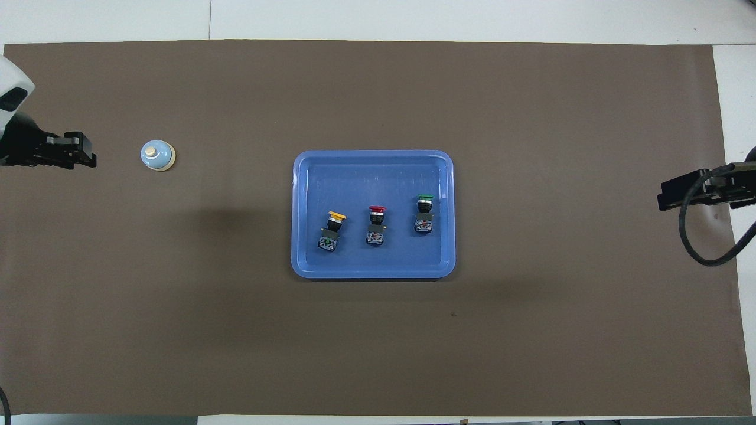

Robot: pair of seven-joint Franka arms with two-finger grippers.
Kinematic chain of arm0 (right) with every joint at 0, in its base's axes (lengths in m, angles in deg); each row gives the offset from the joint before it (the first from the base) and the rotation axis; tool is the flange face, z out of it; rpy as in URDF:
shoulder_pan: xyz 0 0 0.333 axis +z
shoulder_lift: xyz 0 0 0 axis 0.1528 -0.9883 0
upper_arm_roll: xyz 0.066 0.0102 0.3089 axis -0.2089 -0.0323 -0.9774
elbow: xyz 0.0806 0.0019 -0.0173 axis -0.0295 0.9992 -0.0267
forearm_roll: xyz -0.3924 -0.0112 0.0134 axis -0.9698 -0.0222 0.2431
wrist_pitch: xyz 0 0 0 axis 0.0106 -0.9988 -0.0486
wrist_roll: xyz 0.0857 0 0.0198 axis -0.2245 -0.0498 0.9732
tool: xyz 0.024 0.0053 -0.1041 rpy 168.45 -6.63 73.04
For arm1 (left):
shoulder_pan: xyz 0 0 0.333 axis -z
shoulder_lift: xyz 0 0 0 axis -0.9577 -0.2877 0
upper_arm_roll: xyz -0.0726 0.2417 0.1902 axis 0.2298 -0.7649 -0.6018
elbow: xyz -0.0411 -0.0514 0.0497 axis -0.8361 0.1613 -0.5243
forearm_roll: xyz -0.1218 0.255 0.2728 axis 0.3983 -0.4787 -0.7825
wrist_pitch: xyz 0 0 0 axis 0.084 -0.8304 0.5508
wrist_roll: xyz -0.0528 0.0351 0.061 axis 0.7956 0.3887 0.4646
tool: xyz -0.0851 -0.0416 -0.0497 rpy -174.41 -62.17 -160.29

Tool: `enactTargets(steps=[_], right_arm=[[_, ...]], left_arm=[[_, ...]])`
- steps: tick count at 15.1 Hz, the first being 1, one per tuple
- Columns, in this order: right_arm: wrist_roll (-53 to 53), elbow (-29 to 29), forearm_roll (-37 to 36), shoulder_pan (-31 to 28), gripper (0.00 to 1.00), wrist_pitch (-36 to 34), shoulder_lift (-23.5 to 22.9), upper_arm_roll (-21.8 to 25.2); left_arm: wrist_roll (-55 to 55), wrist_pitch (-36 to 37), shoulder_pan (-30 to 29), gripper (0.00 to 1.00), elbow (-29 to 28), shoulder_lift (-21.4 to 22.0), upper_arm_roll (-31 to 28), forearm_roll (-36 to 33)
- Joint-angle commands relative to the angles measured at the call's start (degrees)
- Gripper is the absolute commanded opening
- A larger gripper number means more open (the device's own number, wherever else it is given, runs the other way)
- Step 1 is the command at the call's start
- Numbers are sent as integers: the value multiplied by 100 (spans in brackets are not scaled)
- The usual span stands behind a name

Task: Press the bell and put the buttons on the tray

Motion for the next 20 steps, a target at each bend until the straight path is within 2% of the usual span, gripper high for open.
enactTargets(steps=[1, 4, 8, 20], right_arm=[[147, 146, -44, -124, 100, 22, 130, -72], [147, 146, -44, -124, 100, 22, 130, -72], [147, 146, -44, -124, 100, 22, 130, -72], [147, 146, -44, -124, 100, 22, 130, -72]], left_arm=[[189, 542, -42, 100, -260, 606, 19, -69], [206, 763, -34, 100, -383, 862, 28, -60], [180, 439, 63, 100, -401, 836, 36, -60], [119, 719, 133, 100, -348, 809, 80, -7]])
